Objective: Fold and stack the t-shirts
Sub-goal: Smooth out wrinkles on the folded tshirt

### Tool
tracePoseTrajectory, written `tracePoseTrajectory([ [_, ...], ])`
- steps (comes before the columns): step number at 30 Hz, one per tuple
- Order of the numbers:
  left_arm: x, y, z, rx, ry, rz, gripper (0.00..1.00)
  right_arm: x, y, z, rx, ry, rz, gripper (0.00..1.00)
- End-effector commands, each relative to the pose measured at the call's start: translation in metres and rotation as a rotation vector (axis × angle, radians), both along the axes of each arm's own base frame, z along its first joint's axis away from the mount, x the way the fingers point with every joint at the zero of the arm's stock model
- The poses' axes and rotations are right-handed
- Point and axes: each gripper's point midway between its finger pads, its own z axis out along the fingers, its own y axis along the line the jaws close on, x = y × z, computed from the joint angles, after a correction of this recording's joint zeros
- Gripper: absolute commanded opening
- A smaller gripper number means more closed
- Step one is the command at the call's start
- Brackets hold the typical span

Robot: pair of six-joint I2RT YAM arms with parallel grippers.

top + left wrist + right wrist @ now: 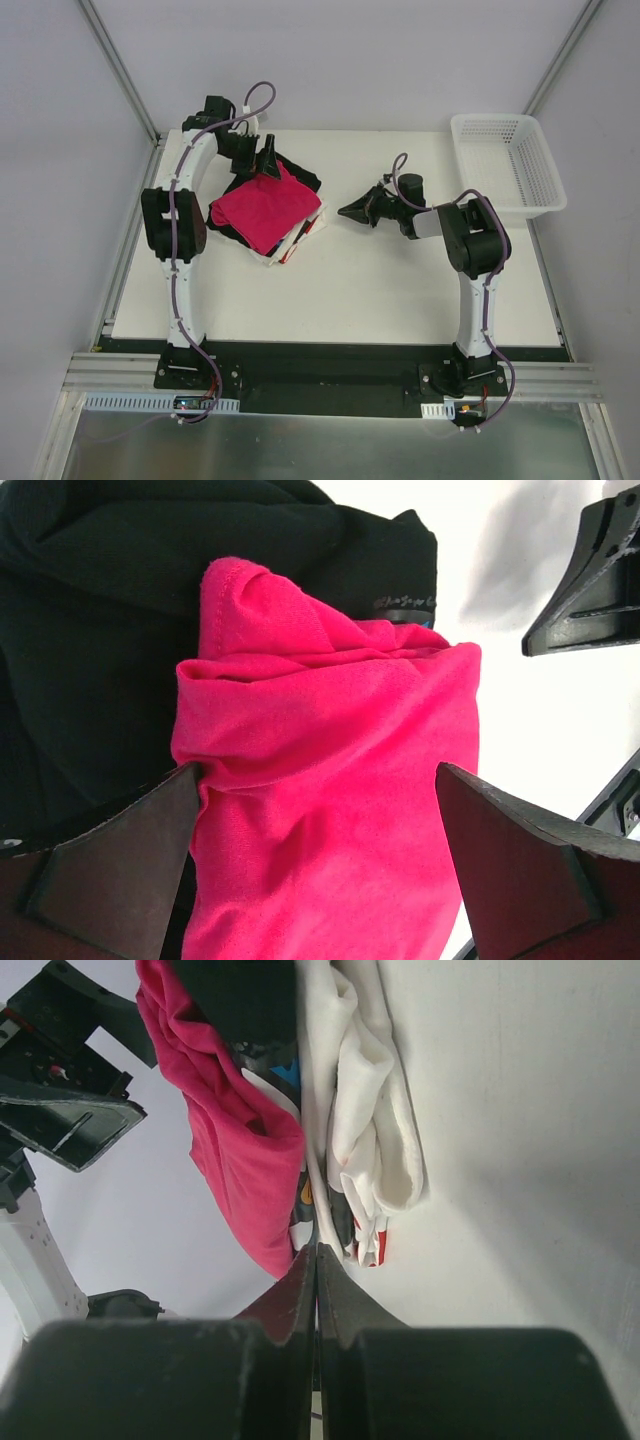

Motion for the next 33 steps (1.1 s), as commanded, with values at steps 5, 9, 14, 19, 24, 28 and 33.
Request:
tracePoseTrajectory([
  [5,0.005,0.007,-0.010,0.043,-0.009,-0.001,0.99,0.006,-0.006,0.035,0.044,-0.110,0.004,0.01],
  [9,0.006,0.012,-0.004,0.069,-0.034,0.004,0.99,0.007,-0.006,0.034,0.047,-0.105,0.005,0.01],
  [14,0.011,0.025,0.005,0.118,-0.072,0.021,0.99,0.009,-0.006,0.035,0.050,-0.109,0.001,0.01],
  [19,0.014,0.035,-0.004,0.143,-0.052,0.054,0.99,0.010,-0.006,0.043,0.061,-0.129,0.005,0.01],
  [24,0.016,0.051,0.064,0.204,-0.216,0.092,0.99,0.009,-0.001,0.067,0.070,-0.191,0.021,0.01],
  [28,0.002,0.058,0.130,0.220,-0.341,0.159,0.99,0.010,0.012,0.081,0.073,-0.226,0.042,0.01],
  [33,-0.040,0.025,0.201,0.072,-0.457,0.128,0.99,0.005,0.044,0.089,0.073,-0.258,0.117,0.62],
])
